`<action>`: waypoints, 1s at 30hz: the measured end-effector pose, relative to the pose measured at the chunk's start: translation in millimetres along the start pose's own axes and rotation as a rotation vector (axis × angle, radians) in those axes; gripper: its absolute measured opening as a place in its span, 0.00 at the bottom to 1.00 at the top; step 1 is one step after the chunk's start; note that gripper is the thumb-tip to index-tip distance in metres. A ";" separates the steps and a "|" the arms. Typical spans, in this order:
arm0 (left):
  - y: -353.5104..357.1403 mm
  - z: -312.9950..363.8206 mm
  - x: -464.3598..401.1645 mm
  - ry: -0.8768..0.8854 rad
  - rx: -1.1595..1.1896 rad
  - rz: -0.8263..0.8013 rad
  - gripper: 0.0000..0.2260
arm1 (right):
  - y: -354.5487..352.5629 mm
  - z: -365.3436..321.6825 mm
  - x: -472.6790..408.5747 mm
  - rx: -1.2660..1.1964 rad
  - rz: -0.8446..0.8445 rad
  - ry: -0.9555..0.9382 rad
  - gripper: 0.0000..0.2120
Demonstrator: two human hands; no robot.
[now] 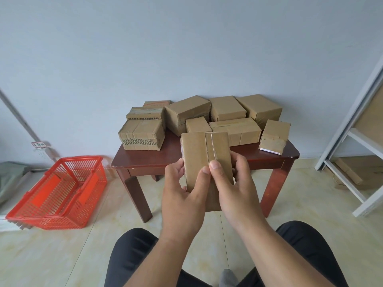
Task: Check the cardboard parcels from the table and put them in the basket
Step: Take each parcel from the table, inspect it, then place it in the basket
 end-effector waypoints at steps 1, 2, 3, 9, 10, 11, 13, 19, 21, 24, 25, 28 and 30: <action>-0.9 -0.2 -0.9 -0.006 0.001 0.007 0.17 | 0.4 0.4 0.8 -0.008 -0.006 -0.001 0.21; -2.1 -0.8 -2.3 -0.011 0.002 0.015 0.17 | 1.2 1.3 1.7 -0.017 -0.015 0.000 0.21; -3.8 -0.9 -3.7 -0.012 -0.001 0.025 0.17 | 2.3 3.3 2.9 -0.027 -0.026 0.005 0.21; -7.2 2.5 -6.0 0.042 -0.038 0.039 0.24 | 2.3 5.5 3.4 -0.055 -0.020 0.032 0.13; -5.4 4.0 -4.9 0.055 -0.059 0.026 0.26 | 1.4 3.9 1.8 -0.042 -0.008 0.025 0.13; -4.4 6.2 -4.1 0.073 -0.081 0.018 0.27 | 0.6 2.7 0.1 -0.020 0.004 0.019 0.15; -4.8 10.0 -3.8 0.101 -0.110 0.017 0.26 | 0.9 0.8 -2.4 0.029 0.021 0.011 0.19; -10.6 6.1 -4.9 0.068 -0.089 0.041 0.22 | 1.4 3.4 -0.1 0.051 0.029 0.007 0.22; -13.1 3.1 -6.4 0.027 -0.054 0.058 0.21 | 2.8 4.0 2.5 0.003 0.016 0.020 0.22; -14.4 5.4 -7.0 0.008 -0.042 0.060 0.18 | 5.6 2.6 4.8 -0.039 -0.007 0.037 0.17; -14.2 6.8 -6.5 0.010 -0.038 0.063 0.18 | 6.0 1.6 4.6 -0.042 -0.010 0.038 0.16; -11.9 10.7 -1.3 0.032 -0.003 0.054 0.14 | 5.6 -2.5 0.4 -0.040 -0.007 0.039 0.15; -9.5 10.5 1.8 0.044 0.009 0.036 0.14 | 3.3 -5.0 -3.2 -0.023 0.014 0.040 0.12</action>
Point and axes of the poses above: each hand's wrist, its own x-axis away from the middle knuckle, its own y-axis out of the palm, z = x × y, the point moved 10 cm from there along -x, towards the middle knuckle, and after that the axes turned 9 degrees about -x, right-handed, at the moved point
